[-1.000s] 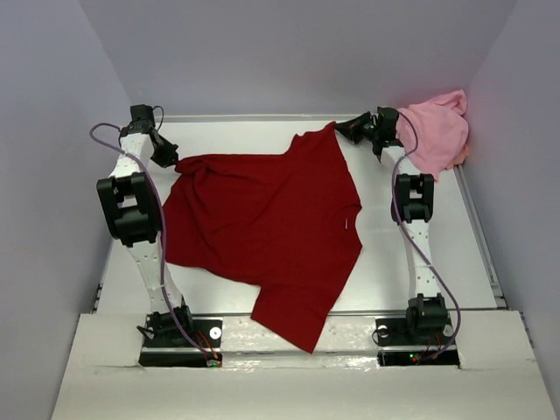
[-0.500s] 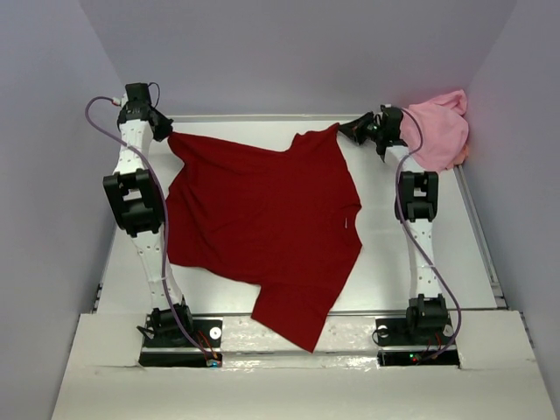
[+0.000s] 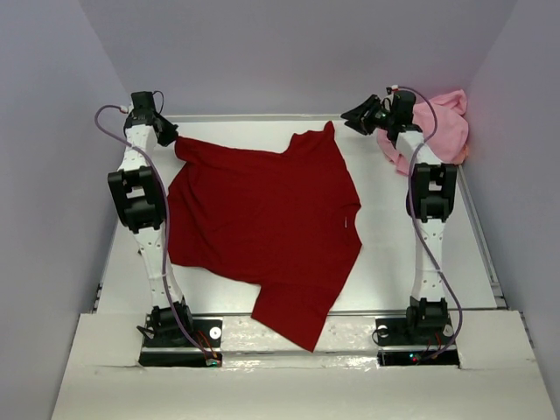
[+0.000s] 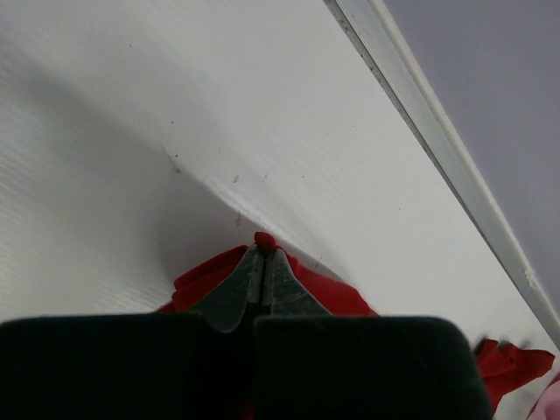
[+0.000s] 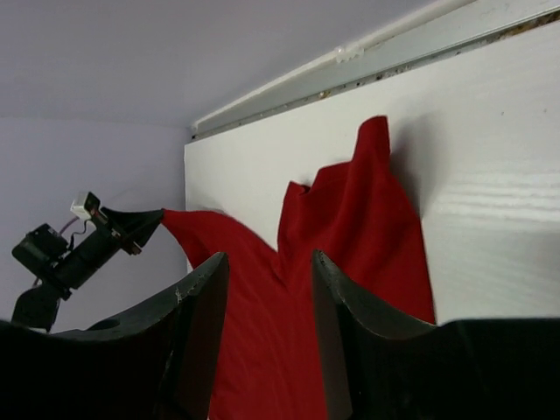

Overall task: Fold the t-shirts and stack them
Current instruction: Flatten out the tshirt

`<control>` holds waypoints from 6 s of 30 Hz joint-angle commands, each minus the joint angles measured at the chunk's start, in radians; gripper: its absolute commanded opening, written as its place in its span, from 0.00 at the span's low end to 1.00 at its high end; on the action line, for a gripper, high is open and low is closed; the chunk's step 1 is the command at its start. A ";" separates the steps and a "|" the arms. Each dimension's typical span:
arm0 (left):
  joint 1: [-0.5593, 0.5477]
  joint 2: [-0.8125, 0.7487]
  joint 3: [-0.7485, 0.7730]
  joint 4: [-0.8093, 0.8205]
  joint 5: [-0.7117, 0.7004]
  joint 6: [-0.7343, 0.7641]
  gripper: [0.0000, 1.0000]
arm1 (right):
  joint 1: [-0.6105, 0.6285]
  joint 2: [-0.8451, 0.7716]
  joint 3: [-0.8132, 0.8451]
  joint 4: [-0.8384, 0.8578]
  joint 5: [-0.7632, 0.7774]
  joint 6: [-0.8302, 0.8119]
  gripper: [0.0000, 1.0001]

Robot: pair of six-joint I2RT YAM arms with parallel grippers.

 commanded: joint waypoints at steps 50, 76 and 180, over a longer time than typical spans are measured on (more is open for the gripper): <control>0.005 0.028 0.128 -0.002 0.074 0.014 0.00 | -0.024 -0.821 -1.111 -0.454 0.341 -0.313 0.54; 0.010 0.017 0.119 -0.020 0.075 0.022 0.00 | 0.062 -0.677 -1.093 -0.331 0.303 -0.251 0.36; 0.050 -0.411 -0.545 -0.123 0.166 0.026 0.43 | -0.046 -0.284 -0.481 -0.679 0.349 -0.370 0.00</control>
